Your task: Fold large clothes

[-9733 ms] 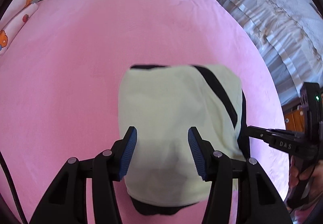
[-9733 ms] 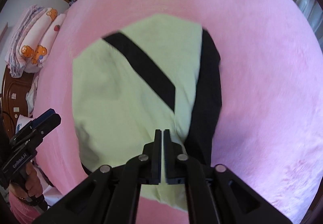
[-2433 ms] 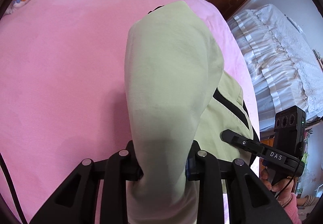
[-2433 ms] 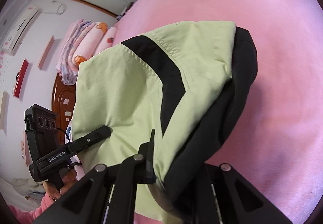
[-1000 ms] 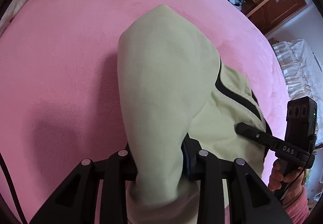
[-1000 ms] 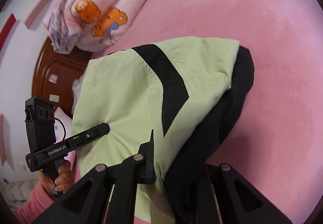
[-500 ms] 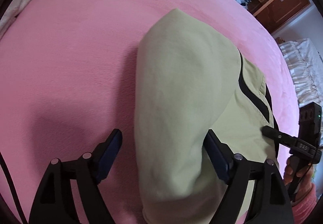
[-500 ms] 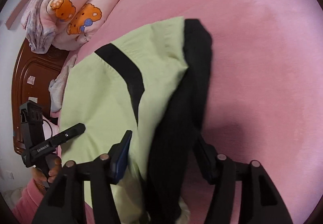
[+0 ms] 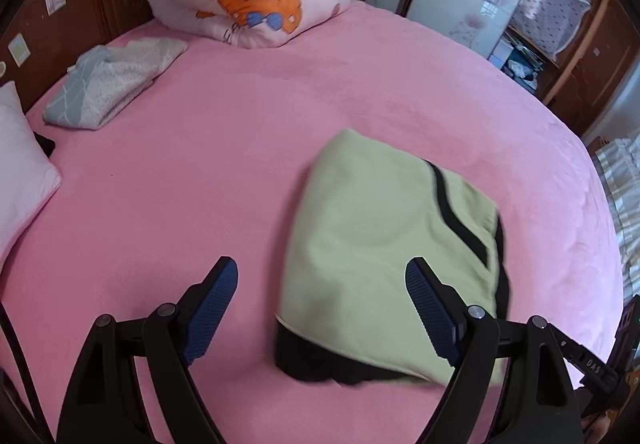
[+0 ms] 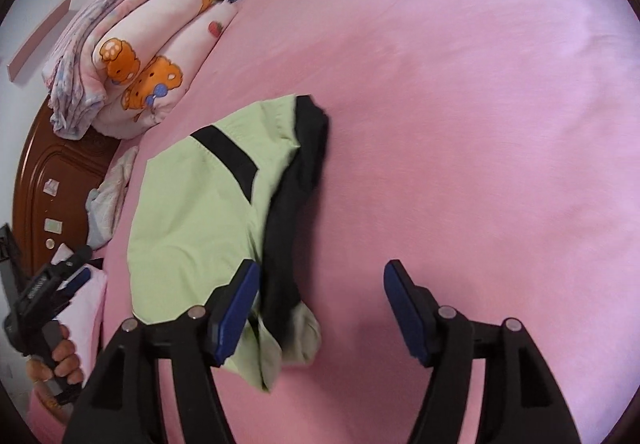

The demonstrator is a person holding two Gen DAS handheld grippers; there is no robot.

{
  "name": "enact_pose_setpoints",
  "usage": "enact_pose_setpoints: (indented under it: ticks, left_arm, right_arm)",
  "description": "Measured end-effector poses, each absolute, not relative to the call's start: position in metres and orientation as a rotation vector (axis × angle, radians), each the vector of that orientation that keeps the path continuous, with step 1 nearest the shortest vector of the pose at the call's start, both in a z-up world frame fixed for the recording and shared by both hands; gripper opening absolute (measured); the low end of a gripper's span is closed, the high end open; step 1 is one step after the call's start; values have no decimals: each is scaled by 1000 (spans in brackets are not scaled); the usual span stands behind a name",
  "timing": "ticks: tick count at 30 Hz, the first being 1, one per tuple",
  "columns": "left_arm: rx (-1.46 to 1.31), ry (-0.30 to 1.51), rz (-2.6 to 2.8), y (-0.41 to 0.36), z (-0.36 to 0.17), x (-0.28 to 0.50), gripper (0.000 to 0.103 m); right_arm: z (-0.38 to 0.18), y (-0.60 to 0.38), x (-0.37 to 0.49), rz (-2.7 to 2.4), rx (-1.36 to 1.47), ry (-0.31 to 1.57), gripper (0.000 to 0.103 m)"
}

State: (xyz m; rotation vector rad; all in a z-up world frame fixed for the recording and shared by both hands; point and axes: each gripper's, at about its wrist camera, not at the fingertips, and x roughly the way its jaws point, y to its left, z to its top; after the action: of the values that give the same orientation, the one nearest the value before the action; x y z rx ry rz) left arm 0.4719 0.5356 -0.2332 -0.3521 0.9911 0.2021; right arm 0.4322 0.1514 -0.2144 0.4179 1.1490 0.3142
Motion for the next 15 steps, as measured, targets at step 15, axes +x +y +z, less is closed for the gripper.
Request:
enact_pose_setpoints:
  ticks: [15]
  left_arm:
    - [-273, 1048, 62, 278, -135, 260, 100]
  right_arm:
    - [-116, -34, 191, 183, 319, 1107, 90]
